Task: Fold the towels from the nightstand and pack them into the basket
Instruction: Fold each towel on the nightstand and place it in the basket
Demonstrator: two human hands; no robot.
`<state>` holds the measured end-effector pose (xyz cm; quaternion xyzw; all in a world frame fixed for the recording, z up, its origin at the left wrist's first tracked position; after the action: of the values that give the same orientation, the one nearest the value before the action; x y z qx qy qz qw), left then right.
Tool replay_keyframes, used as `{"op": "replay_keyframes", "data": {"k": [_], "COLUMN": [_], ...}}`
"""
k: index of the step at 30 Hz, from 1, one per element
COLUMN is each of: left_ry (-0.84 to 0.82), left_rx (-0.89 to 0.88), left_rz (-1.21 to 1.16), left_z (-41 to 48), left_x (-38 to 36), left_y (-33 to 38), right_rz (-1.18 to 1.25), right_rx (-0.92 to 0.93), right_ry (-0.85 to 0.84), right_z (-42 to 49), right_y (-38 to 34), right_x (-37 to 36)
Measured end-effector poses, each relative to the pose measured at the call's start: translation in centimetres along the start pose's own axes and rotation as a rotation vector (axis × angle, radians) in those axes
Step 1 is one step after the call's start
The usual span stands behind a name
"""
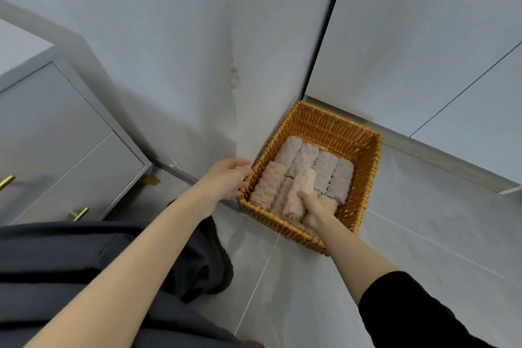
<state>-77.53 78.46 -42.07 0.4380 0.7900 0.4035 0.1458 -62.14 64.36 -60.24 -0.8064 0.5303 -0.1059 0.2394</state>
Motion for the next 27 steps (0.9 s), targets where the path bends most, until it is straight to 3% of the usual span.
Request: {"op": "replay_keyframes", "data": {"k": [5, 12, 21, 23, 25, 27], "left_ry": [-0.020, -0.027, -0.064, -0.060, -0.054, -0.053], "left_rx": [0.038, 0.089, 0.104, 0.103, 0.105, 0.103], "left_rz": [-0.027, -0.040, -0.055, -0.048, -0.047, -0.041], "left_z": [1.1, 1.8, 1.8, 1.8, 1.8, 1.8], "left_x": [0.3, 0.8, 0.8, 1.0, 1.2, 1.4], "left_y": [-0.6, -1.3, -1.1, -1.3, -1.5, -1.6], "right_rz": [0.008, -0.225, -0.327, -0.446, -0.661, -0.867], "right_rx": [0.007, 0.075, 0.036, 0.142, 0.365, 0.579], "right_ry": [0.024, 0.121, 0.076, 0.235, 0.412, 0.430], "right_z": [2.1, 3.3, 3.3, 3.7, 3.2, 2.4], "right_y": [1.5, 1.3, 1.7, 1.6, 1.1, 0.4], "right_x": [-2.1, -3.5, -2.8, -2.0, -1.4, -1.8]}}
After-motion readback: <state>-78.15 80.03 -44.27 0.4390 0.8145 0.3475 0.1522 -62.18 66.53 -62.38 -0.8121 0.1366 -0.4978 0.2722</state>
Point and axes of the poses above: each hand's wrist, its own z-axis towards the middle knuckle, its own x-axis out of the back of the hand, y = z × x, the point moved 3 cm from there along z, towards the middle knuckle, and after that the axes turned 4 degrees about -z, right-handed, at the moved point
